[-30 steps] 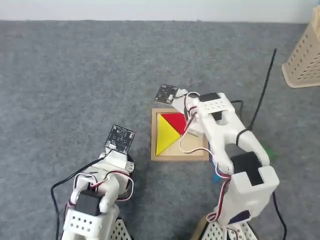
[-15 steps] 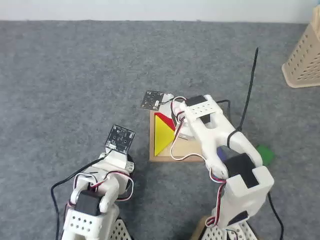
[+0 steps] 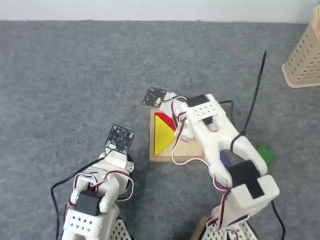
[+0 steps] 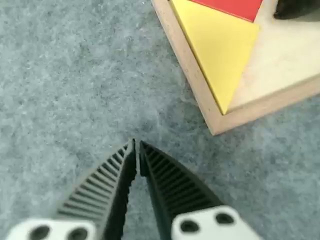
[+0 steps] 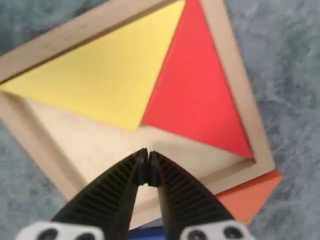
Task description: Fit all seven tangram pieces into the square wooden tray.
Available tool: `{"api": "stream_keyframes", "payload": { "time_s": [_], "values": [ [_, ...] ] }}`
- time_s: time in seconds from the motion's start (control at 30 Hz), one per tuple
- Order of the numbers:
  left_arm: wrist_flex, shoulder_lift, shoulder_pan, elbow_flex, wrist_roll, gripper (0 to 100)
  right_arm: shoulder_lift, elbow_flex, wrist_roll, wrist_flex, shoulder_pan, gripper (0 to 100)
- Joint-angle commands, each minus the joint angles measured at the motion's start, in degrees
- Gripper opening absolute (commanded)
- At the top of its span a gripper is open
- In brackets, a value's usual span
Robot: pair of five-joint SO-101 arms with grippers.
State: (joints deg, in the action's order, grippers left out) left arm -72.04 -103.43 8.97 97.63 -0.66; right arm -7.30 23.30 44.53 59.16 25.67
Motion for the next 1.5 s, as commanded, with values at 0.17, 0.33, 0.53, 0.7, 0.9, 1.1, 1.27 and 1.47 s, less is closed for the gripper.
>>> {"api": "stream_keyframes", "payload": {
  "time_s": [0.17,0.33,0.53,0.7,0.9,1.1,1.27,1.47],
  "values": [
    [-0.4,-1.1,0.2,-1.1,0.4,1,3.9,4.8,-0.7,-3.9,6.7,0.6],
    [-0.4,-1.1,0.2,-1.1,0.4,1,3.7,5.2,-5.7,-8.2,7.6,0.6],
    [-0.4,-1.1,0.2,-1.1,0.4,1,3.6,5.2,-12.0,-14.5,7.3,0.6],
    [-0.4,-1.1,0.2,-1.1,0.4,1,3.9,5.2,-13.0,-13.1,6.4,0.6],
    [-0.4,-1.1,0.2,-1.1,0.4,1,8.8,5.2,-12.8,-5.8,4.9,0.6],
    [-0.4,-1.1,0.2,-1.1,0.4,1,15.5,4.9,-13.0,7.5,1.5,0.6],
    [-0.4,-1.1,0.2,-1.1,0.4,1,17.4,4.8,-23.3,8.1,-8.6,0.6],
    [-0.4,-1.1,0.2,-1.1,0.4,1,14.5,4.7,-27.7,1.6,-13.9,9.1]
  ]
}}
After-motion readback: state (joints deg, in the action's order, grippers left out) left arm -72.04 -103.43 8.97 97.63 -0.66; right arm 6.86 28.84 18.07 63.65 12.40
